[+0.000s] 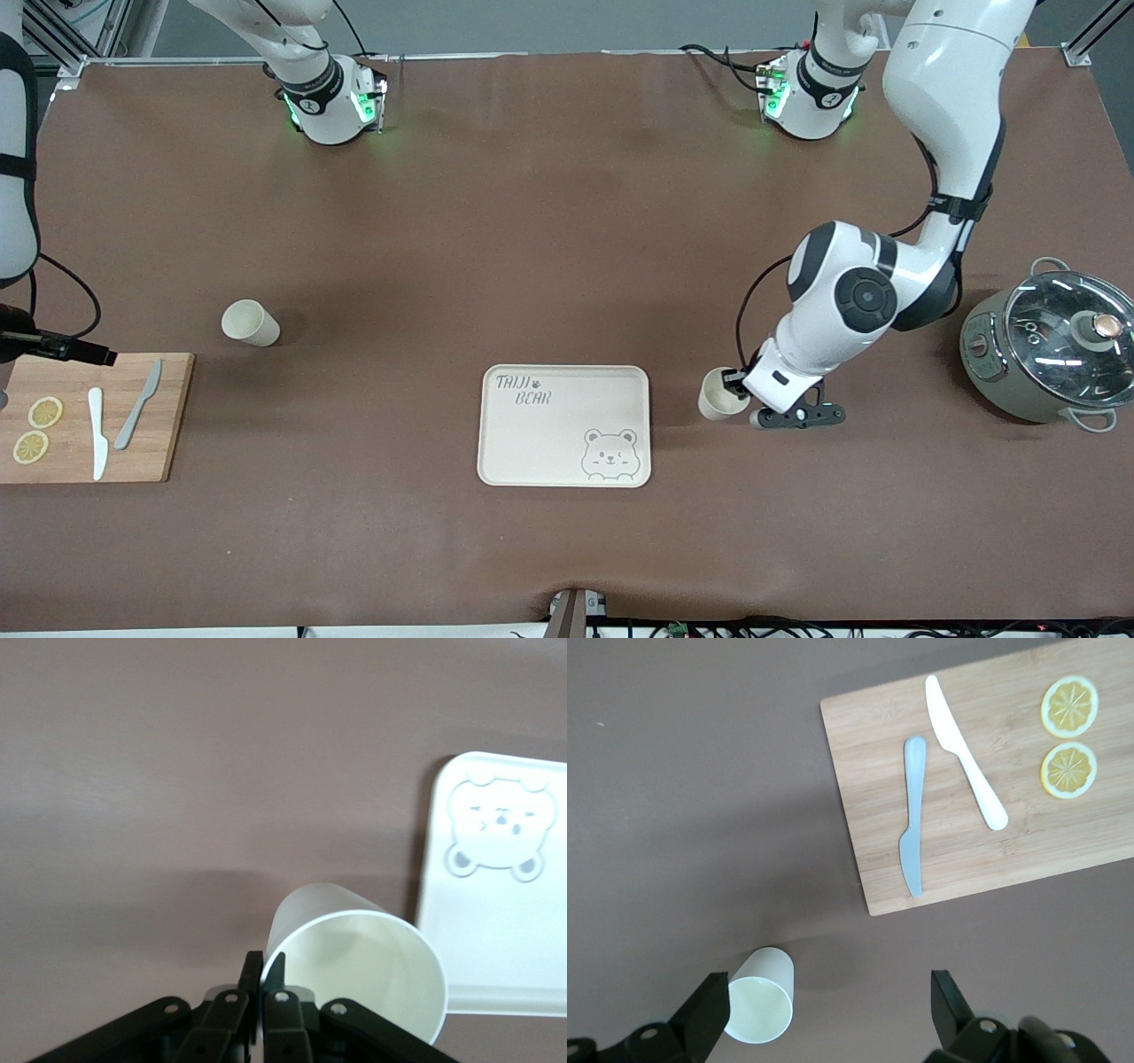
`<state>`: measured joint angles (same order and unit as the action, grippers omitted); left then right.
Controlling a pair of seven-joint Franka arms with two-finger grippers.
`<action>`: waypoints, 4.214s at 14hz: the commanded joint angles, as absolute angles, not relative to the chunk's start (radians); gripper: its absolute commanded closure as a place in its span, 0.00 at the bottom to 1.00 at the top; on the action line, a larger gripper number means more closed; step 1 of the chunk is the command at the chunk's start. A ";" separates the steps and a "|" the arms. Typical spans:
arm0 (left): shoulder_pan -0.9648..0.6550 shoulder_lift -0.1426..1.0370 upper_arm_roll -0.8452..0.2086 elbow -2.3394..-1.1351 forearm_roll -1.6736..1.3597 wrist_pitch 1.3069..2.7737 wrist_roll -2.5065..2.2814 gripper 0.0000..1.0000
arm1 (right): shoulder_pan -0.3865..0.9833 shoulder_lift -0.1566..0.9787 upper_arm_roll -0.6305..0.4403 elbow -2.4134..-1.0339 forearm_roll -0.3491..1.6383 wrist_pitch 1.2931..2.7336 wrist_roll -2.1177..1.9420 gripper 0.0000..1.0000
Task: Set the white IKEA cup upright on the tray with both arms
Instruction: 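Carry the cup to the tray while the right gripper reaches the other cup, then set the cup on the tray while the right gripper grasps the other cup, then carry the cup to the tray while the left gripper returns to rest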
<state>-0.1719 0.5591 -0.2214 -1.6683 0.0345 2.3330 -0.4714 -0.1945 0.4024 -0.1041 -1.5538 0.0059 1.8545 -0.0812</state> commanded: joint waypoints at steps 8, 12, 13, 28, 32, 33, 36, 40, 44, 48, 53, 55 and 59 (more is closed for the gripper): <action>-0.314 0.729 -0.213 -1.447 0.038 2.313 -0.819 1.00 | -0.172 0.505 -0.084 -1.695 0.018 1.859 -0.097 0.00; -0.350 0.764 -0.212 -1.431 0.038 2.316 -0.900 1.00 | -0.172 0.447 -0.083 -1.776 0.064 1.867 -0.098 0.00; -0.354 0.770 -0.212 -1.431 0.038 2.318 -0.913 1.00 | -0.172 0.431 -0.083 -1.813 0.066 1.879 -0.098 0.00; -0.362 0.758 -0.207 -1.399 0.049 2.313 -0.942 0.00 | -0.172 0.373 -0.081 -2.034 0.106 2.085 -0.098 0.77; -0.325 0.686 -0.203 -1.399 0.052 2.277 -0.939 0.00 | -0.164 0.373 -0.081 -2.029 0.129 2.083 -0.097 1.00; -0.309 0.661 -0.202 -1.401 0.052 2.258 -0.937 0.00 | -0.163 0.373 -0.080 -2.022 0.135 2.083 -0.097 1.00; -0.261 0.591 -0.201 -1.402 0.054 2.186 -0.917 0.00 | -0.147 0.365 -0.071 -1.979 0.159 2.063 -0.084 1.00; -0.195 0.516 -0.196 -1.404 0.055 2.120 -0.893 0.00 | -0.068 0.374 -0.067 -1.872 0.272 1.968 0.065 1.00; -0.092 0.450 -0.195 -1.404 0.055 2.022 -0.737 0.00 | 0.081 0.399 -0.066 -1.793 0.305 1.977 0.328 1.00; 0.001 0.417 -0.193 -1.404 0.096 1.970 -0.605 0.00 | 0.211 0.494 -0.067 -1.680 0.451 1.991 0.568 1.00; 0.078 0.400 -0.195 -1.404 0.178 1.896 -0.480 0.00 | 0.356 0.563 -0.067 -1.565 0.463 2.071 0.894 1.00; 0.118 0.391 -0.195 -1.405 0.178 1.882 -0.375 0.00 | 0.412 0.615 -0.067 -1.517 0.457 2.078 0.991 1.00; 0.173 0.364 -0.195 -1.405 0.178 1.845 -0.239 0.00 | 0.500 0.675 -0.067 -1.500 0.457 2.201 1.121 1.00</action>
<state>0.1627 0.4032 -0.1881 -1.3833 0.1588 1.8752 -0.2779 0.4675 0.6294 -0.0565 -1.5429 0.4452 2.1789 1.0668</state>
